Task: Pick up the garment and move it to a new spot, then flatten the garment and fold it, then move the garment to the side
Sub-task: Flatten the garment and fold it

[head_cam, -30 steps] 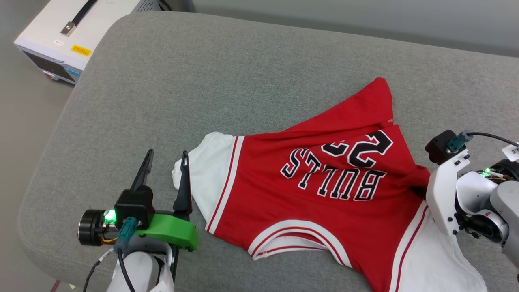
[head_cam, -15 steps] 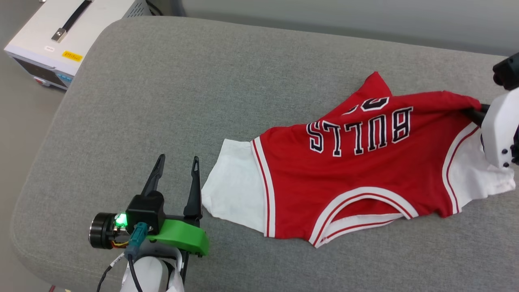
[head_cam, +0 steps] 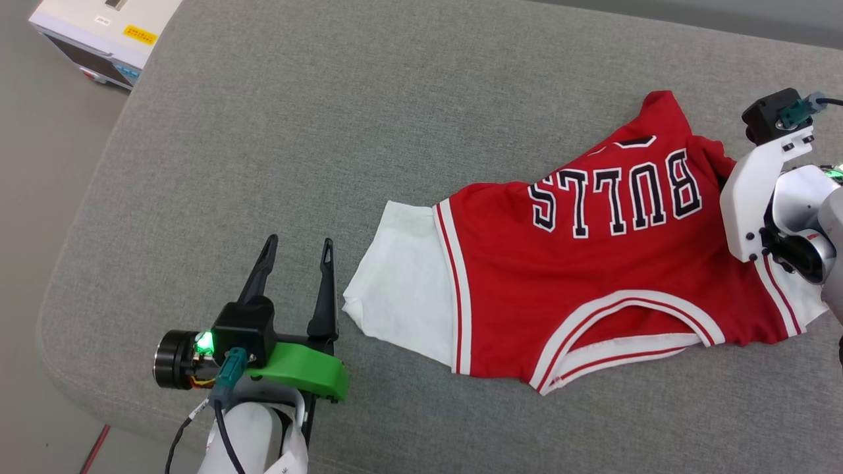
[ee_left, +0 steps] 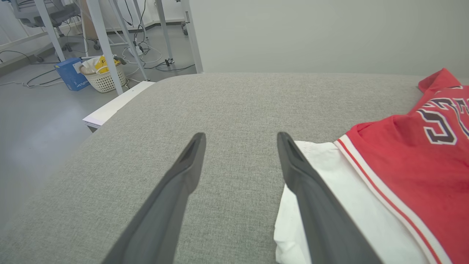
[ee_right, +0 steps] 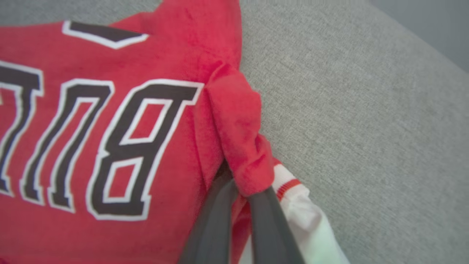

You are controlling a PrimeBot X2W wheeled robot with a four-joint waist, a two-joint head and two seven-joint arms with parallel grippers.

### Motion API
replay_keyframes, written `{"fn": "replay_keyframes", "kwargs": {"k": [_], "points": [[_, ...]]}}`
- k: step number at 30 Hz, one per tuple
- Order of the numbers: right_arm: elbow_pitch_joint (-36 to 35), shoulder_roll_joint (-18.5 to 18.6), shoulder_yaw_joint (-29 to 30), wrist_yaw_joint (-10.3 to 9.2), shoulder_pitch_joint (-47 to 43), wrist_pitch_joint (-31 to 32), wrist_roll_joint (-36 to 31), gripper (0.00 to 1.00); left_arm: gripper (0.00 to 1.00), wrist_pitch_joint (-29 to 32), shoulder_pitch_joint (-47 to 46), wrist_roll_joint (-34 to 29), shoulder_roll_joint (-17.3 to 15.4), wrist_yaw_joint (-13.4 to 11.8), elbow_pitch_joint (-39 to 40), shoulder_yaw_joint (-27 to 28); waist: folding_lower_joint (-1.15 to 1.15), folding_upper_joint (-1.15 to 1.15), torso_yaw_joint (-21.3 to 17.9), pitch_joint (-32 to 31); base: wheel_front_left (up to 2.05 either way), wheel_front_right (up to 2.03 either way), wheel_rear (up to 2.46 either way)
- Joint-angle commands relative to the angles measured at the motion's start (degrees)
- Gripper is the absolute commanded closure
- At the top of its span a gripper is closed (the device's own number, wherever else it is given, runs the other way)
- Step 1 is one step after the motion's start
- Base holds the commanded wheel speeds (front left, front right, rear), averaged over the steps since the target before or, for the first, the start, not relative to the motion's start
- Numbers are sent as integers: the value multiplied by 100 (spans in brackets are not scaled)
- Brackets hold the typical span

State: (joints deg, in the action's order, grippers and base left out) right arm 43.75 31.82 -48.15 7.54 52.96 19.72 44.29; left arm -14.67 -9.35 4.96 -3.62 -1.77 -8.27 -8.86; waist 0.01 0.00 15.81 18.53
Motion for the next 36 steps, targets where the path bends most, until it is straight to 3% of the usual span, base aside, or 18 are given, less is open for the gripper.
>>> {"fn": "replay_keyframes", "kwargs": {"k": [1, 2, 5, 11, 14, 19, 23, 29, 36], "points": [[53, 31, -94, -5, 46, -257, -23, 0, 0, -33, -75, -65, 36, 0, 16, 35, -1, 0, -51, -58, 0, 0, 0], [7, 192, -129, -5, 116, -889, -45, 0, 0, -33, -31, -107, 40, -3, 32, 94, -1, 0, -124, -158, 0, 0, 0], [-150, 449, -129, -5, 137, -1489, -56, 0, 0, -33, 33, -146, 44, -5, 68, 138, -1, 0, -208, -291, 0, 0, 0], [-798, 1141, -7, -5, 29, -1901, 156, 0, 0, -33, 176, -233, 48, -14, 192, 183, -1, 0, -347, -475, 0, 0, 0], [-1247, 1560, 22, -5, -110, -1475, 438, 0, 0, -33, 232, -264, 48, -22, 268, 214, -1, 0, -399, -520, 0, 0, 0], [-1967, 2444, 6, -5, -348, -3, 1224, 0, 0, -33, 279, -302, 50, -18, 385, 237, -1, 0, -423, -481, 0, 0, 0], [-2301, 2828, 65, -5, -473, 950, 1440, 0, 0, -33, 257, -311, 53, -15, 460, 215, -1, 0, -386, -374, 0, 0, 0], [-2204, 2822, 161, -5, -664, 1859, 1405, 0, 0, -33, 141, -282, 62, -24, 523, 123, -1, 0, -231, -135, 0, 0, 0], [-1581, 2163, 343, -5, -1184, 2081, 1313, 0, 0, -33, 12, -235, 69, -74, 527, 42, -1, 0, -6, 150, 0, 0, 0]]}}
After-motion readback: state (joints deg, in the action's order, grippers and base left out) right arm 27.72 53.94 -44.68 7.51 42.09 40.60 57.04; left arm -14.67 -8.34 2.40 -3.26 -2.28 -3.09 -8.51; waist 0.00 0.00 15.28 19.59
